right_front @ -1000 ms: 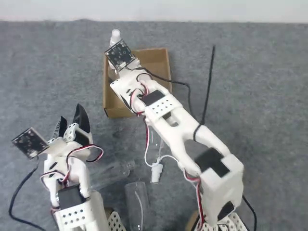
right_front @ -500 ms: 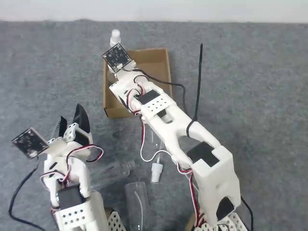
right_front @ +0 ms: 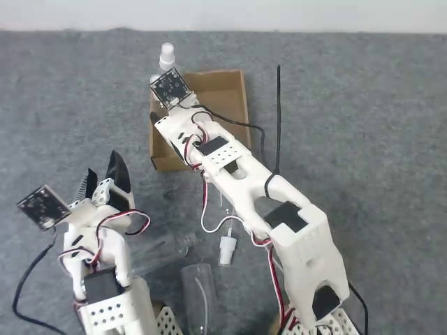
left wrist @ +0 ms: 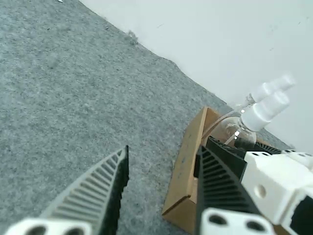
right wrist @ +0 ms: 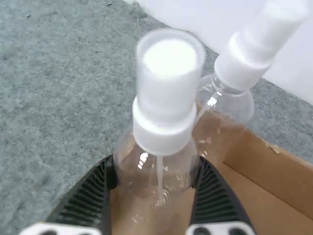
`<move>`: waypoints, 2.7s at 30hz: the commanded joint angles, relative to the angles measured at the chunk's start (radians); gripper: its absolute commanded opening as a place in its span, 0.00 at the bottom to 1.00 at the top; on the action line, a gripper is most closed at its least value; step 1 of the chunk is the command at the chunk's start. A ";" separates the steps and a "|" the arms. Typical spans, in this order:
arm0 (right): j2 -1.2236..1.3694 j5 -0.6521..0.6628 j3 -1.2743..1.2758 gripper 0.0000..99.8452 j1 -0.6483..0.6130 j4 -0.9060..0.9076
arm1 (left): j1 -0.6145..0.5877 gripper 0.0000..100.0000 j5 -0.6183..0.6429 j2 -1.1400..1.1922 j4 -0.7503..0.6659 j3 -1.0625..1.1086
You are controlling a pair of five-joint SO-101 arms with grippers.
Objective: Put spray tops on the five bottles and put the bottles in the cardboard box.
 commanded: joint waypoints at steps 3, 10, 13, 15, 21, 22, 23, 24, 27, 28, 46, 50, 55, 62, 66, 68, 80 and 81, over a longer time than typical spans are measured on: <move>0.005 -0.005 -0.032 0.01 -0.002 0.001 | -0.002 0.21 -0.009 -0.018 -0.029 -0.012; 0.002 -0.005 -0.021 0.01 0.001 0.001 | -0.002 0.21 -0.009 -0.018 -0.029 -0.010; 0.005 -0.003 -0.020 0.01 0.001 0.001 | -0.002 0.21 -0.009 -0.018 -0.029 -0.010; 0.005 -0.003 -0.020 0.01 0.001 0.002 | -0.002 0.21 -0.009 -0.018 -0.029 -0.010; 0.004 0.000 -0.020 0.01 0.004 0.024 | -0.002 0.21 -0.009 -0.018 -0.029 -0.008; -0.002 0.000 -0.020 0.01 0.004 0.041 | -0.002 0.21 -0.009 -0.018 -0.029 -0.008; -0.004 -0.002 -0.021 0.02 0.004 0.053 | -0.002 0.21 -0.009 -0.018 -0.028 -0.008; -0.004 -0.002 -0.021 0.04 0.004 0.058 | -0.002 0.21 -0.009 -0.018 -0.028 -0.008; 0.004 -0.003 -0.021 0.12 0.004 0.058 | -0.002 0.21 -0.009 -0.018 -0.028 -0.007; 0.005 -0.003 -0.021 0.14 0.004 0.058 | -0.002 0.21 -0.009 -0.018 -0.028 -0.007; -0.004 0.002 -0.020 0.19 0.005 0.061 | -0.002 0.21 -0.055 -0.018 -0.028 -0.005; -0.004 0.000 -0.018 0.19 0.005 0.061 | -0.002 0.21 -0.055 -0.018 -0.028 -0.005; -0.005 -0.002 -0.018 0.19 0.007 0.062 | -0.002 0.21 -0.055 -0.018 -0.028 -0.005; -0.077 -0.003 -0.020 0.19 0.005 0.206 | -0.002 0.21 -0.055 -0.018 -0.026 -0.005; -0.117 -0.003 -0.020 0.19 0.005 0.282 | -0.002 0.21 -0.055 -0.018 -0.026 -0.005; -0.136 -0.003 -0.020 0.18 0.005 0.321 | -0.002 0.21 -0.055 -0.018 -0.026 -0.004; -0.269 -0.003 -0.020 0.18 0.007 0.539 | -0.002 0.21 -0.057 -0.018 -0.028 0.002; -0.283 -0.003 -0.020 0.18 0.007 0.558 | -0.002 0.21 -0.057 -0.018 -0.028 0.002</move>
